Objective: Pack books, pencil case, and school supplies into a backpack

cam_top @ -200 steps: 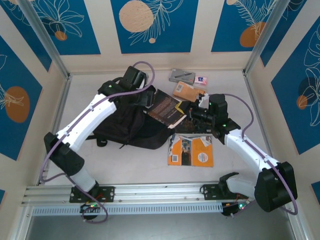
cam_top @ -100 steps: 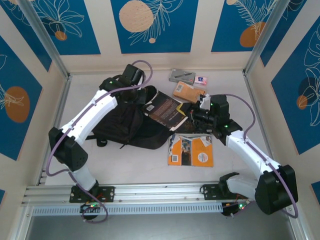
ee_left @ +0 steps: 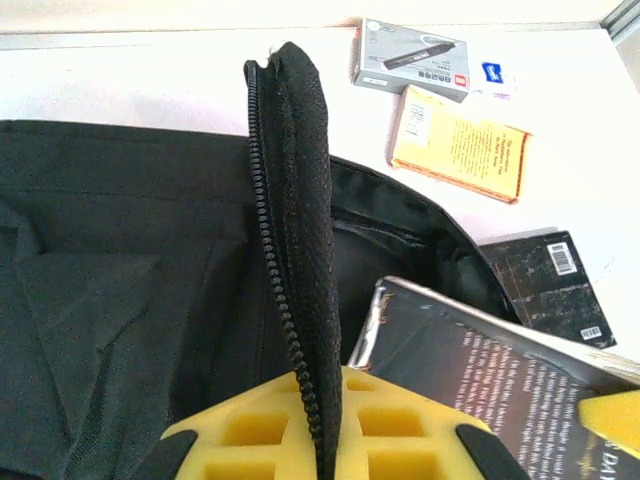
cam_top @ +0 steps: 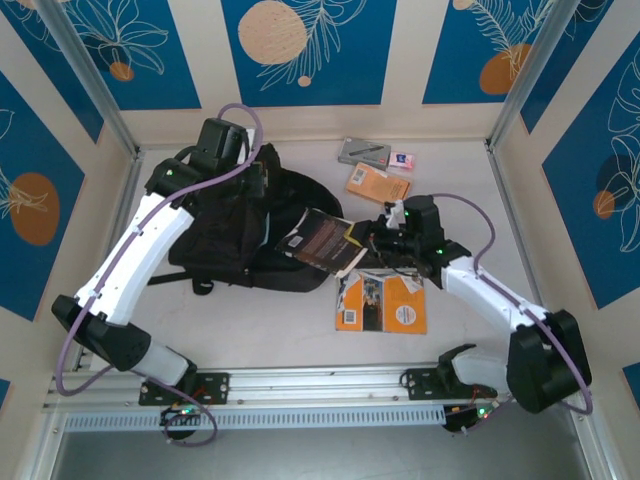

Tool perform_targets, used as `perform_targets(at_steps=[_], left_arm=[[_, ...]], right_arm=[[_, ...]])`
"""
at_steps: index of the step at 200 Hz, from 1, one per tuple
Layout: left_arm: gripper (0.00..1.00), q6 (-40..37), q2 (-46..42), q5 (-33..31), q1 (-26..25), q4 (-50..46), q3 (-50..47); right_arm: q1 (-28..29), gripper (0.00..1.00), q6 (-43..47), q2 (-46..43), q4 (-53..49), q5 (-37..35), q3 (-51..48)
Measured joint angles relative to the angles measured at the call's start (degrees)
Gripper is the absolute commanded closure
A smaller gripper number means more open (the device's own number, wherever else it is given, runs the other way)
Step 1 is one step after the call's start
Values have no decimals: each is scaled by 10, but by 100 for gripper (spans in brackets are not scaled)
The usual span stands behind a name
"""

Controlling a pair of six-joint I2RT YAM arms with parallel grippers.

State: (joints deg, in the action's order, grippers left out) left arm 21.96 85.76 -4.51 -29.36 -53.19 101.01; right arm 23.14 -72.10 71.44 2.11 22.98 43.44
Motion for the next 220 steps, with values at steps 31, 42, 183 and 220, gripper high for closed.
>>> perform_targets(at_steps=[31, 42, 183, 220], left_arm=[[100, 0, 0, 11, 0, 0, 1], [100, 0, 0, 16, 0, -1, 1], [100, 2, 0, 110, 0, 29, 1], [100, 2, 0, 118, 0, 50, -3]], right_arm=[[26, 100, 7, 78, -3, 6, 76], [34, 100, 10, 105, -2, 9, 105], [153, 86, 2, 436, 27, -17, 399], [173, 53, 13, 483, 11, -47, 439]])
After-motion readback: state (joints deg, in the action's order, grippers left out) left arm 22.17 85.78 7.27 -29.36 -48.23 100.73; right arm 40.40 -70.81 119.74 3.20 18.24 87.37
